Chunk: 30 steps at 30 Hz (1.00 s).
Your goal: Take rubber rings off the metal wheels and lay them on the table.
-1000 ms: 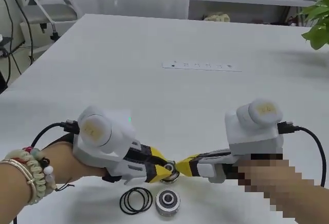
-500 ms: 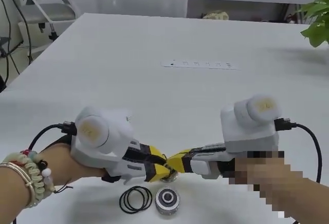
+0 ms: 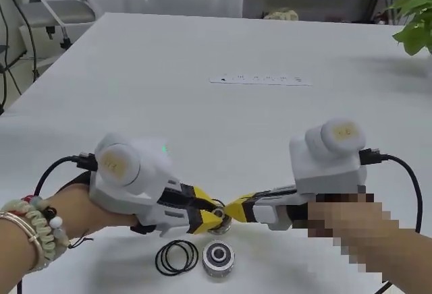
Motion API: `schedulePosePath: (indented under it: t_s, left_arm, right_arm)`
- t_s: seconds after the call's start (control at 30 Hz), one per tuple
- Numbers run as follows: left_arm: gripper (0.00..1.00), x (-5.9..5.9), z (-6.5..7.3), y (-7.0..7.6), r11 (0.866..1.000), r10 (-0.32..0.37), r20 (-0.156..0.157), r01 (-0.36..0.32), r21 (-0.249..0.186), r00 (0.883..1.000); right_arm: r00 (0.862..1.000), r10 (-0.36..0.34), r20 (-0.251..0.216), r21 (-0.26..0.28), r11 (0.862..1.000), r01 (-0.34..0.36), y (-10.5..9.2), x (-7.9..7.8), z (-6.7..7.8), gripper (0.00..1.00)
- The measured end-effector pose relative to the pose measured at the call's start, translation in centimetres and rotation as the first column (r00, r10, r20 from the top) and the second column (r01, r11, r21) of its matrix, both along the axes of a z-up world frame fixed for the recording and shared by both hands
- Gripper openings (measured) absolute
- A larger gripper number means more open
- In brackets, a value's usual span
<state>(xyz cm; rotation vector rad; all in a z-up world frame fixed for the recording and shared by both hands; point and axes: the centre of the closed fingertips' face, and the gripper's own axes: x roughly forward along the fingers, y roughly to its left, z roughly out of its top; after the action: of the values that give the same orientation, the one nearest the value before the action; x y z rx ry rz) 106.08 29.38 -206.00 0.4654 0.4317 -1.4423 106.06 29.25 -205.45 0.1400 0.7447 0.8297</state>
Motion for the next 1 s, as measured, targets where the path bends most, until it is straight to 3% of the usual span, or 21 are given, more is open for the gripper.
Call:
schedulePosePath:
  t_s: [0.13,0.23,0.37,0.57,0.63,0.7,0.8,0.9,1.0]
  left_arm:
    - [0.14,0.0,0.2,0.3,0.999,-0.017,0.026,0.016,0.029,1.000]
    - [0.19,-0.5,0.6,0.5,0.999,-0.038,0.013,0.038,0.030,0.999]
    - [0.26,-0.8,1.2,0.6,0.997,-0.061,0.023,0.060,0.049,0.998]
    - [0.37,-0.6,3.4,0.4,0.998,-0.062,0.056,0.061,0.014,0.997]
    - [0.41,-0.7,4.1,0.4,0.998,-0.060,0.053,0.060,0.005,0.997]
    - [0.44,-0.7,4.5,0.4,0.997,-0.076,0.081,0.075,0.016,0.994]
    - [0.47,-1.1,5.1,0.4,0.996,-0.083,0.089,0.082,0.023,0.993]
    - [0.56,-1.9,5.5,0.5,0.995,-0.100,0.085,0.098,0.024,0.991]
    - [0.62,-2.4,5.6,1.1,0.992,-0.123,0.107,0.118,0.049,0.987]
  right_arm:
    - [1.000,-0.005,-0.001,0.003,1.000,0.005,-0.1,0.1,0.0,0.00]
    - [1.000,-0.013,-0.002,0.006,1.000,0.013,-0.2,0.1,0.1,0.00]
    - [1.000,-0.028,-0.003,0.019,0.999,0.028,-0.4,0.4,0.4,0.00]
    - [0.999,-0.039,0.001,0.030,0.999,0.039,-0.6,0.6,0.7,0.00]
    - [0.999,-0.045,0.005,0.037,0.998,0.045,-0.6,0.7,1.0,0.00]
    - [0.999,-0.050,0.005,0.048,0.998,0.050,-0.6,0.8,1.2,0.00]
    - [0.998,-0.056,0.003,0.065,0.996,0.055,-0.5,0.8,1.6,0.00]
    - [0.998,-0.057,0.006,0.083,0.995,0.057,-0.4,0.8,2.0,0.00]
    - [0.998,-0.063,0.001,0.115,0.991,0.062,-0.1,0.9,2.5,0.00]
